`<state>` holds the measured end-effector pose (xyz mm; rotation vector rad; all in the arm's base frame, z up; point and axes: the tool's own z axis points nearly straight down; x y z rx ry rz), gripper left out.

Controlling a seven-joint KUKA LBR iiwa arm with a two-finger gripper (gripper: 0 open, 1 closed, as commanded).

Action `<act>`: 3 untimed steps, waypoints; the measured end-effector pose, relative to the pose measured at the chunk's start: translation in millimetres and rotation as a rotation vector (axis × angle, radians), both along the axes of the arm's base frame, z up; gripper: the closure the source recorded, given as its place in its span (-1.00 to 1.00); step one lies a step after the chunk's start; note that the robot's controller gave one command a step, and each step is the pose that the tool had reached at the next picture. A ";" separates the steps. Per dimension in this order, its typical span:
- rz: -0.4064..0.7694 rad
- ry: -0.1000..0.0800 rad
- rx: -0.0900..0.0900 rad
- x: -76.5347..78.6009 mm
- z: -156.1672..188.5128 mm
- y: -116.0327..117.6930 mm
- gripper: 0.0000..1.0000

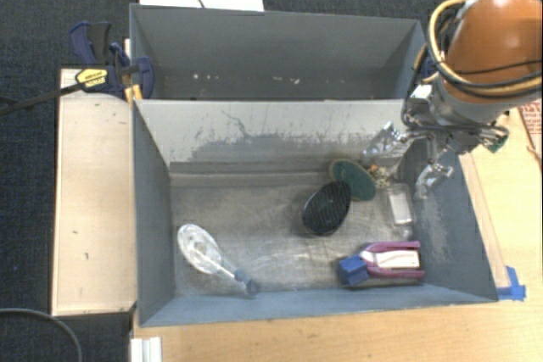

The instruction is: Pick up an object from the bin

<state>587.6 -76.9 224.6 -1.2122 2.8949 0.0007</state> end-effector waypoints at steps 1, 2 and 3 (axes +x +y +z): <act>0.100 -0.023 -0.004 -16.6 -119.1 16.2 -1.00; 0.049 -0.035 0.000 -12.0 -127.3 34.5 -1.00; 0.053 -0.050 0.005 -7.9 -123.2 39.1 1.00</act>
Offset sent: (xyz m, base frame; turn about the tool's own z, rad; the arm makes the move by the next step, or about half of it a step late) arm -0.0286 0.0208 -0.1546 -0.1257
